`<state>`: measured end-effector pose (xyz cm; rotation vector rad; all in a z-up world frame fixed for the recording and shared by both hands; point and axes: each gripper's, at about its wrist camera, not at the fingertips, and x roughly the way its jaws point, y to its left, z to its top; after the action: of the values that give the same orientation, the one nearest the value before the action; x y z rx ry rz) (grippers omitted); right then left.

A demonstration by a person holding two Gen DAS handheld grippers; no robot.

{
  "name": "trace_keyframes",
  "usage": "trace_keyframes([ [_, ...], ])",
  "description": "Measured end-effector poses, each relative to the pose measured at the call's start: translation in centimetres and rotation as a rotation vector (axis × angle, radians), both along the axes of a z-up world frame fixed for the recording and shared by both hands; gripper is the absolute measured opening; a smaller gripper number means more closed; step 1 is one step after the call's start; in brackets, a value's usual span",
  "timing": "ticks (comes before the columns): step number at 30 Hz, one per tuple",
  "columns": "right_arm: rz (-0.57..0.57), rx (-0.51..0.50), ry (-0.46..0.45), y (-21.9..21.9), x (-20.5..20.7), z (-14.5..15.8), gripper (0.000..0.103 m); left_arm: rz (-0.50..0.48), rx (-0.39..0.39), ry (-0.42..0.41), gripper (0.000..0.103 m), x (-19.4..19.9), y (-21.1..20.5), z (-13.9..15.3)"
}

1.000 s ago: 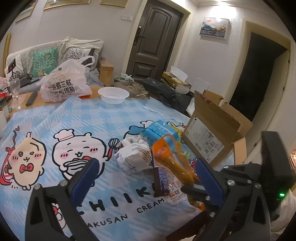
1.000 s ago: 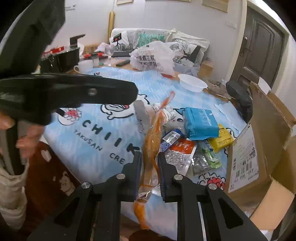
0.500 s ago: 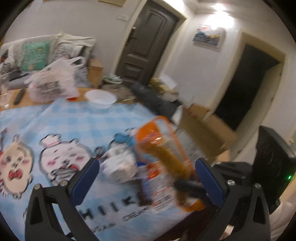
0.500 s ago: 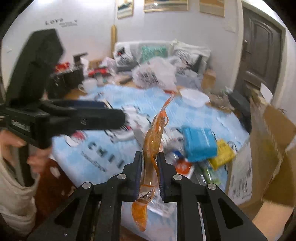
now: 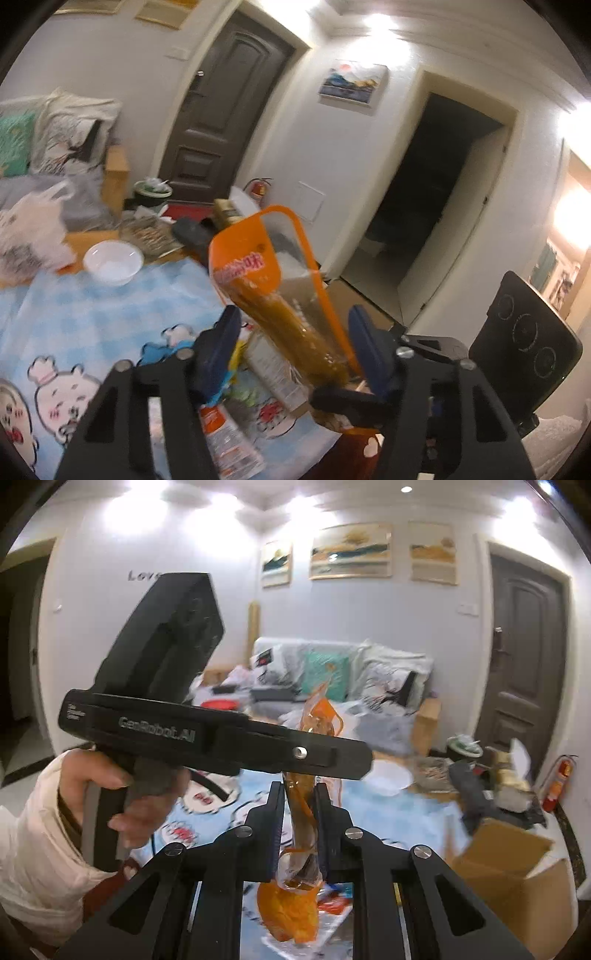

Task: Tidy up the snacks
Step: 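Lift the orange snack pack with the right gripper toward the box, then lower the orange snack pack into the box and open the right gripper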

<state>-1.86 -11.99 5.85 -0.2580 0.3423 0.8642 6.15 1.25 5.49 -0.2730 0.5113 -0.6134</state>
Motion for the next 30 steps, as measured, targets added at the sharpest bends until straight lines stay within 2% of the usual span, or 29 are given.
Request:
trace_keyframes([
  [1,-0.01,0.008,-0.006,-0.7,0.2,0.3,0.011,-0.01,0.013,-0.006,0.048,0.3,-1.1,0.5],
  [2,-0.031,0.014,-0.019,-1.8,0.4,0.7,0.011,-0.044,0.024,-0.01,0.036,0.9,-2.9,1.0],
  [5,-0.084,0.016,-0.046,-4.5,1.2,1.1,0.01,-0.065,0.069,-0.013,0.034,2.4,-7.0,1.5],
  [8,-0.14,0.033,-0.034,-8.1,2.3,1.1,0.01,-0.111,0.079,0.013,0.032,4.4,-10.8,1.2],
  [13,-0.223,0.026,0.006,-13.2,4.6,-0.9,0.01,-0.138,0.133,0.079,0.031,7.2,-16.2,-0.7],
  [22,-0.251,-0.008,0.121,-16.8,8.2,-5.1,0.01,-0.134,0.232,0.207,0.03,10.2,-18.8,-5.6],
  [24,-0.259,-0.011,0.144,-17.1,8.5,-5.9,0.011,-0.115,0.249,0.206,0.036,10.4,-18.7,-6.0],
  [26,-0.282,-0.015,0.143,-17.4,8.8,-6.3,0.021,-0.11,0.246,0.19,0.059,9.9,-18.3,-5.7],
  [28,-0.299,-0.013,0.133,-17.6,8.5,-6.2,0.035,-0.093,0.253,0.161,0.071,9.3,-17.8,-5.2],
  [30,-0.306,-0.004,0.136,-17.9,8.4,-5.9,0.04,-0.069,0.267,0.135,0.078,9.0,-17.1,-4.8],
])
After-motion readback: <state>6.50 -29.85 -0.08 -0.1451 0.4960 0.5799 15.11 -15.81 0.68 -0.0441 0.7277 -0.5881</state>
